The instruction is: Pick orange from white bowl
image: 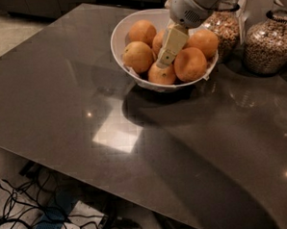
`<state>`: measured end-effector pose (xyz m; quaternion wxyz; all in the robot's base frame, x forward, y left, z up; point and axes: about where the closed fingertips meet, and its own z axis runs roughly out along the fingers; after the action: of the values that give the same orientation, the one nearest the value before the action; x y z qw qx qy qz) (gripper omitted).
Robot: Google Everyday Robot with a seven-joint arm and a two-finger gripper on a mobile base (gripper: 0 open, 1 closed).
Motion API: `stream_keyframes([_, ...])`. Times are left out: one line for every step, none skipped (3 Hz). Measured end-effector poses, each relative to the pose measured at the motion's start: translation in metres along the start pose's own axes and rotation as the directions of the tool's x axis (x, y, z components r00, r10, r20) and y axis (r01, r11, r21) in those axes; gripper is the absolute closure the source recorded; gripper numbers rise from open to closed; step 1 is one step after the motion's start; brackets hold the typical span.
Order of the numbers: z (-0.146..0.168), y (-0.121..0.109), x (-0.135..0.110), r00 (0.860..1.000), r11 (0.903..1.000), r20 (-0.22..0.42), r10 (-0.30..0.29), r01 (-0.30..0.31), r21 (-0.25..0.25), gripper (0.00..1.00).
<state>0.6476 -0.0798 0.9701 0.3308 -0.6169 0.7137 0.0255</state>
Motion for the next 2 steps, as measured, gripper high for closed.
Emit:
stream_keyframes([0.001,-0.008,0.004,1.000,0.9999,-0.014,0.003,-0.003,0.012,0.01])
stream_keyframes([0.004,-0.015,0.016,0.999,0.9996,-0.029,0.020,-0.020,0.020,0.01])
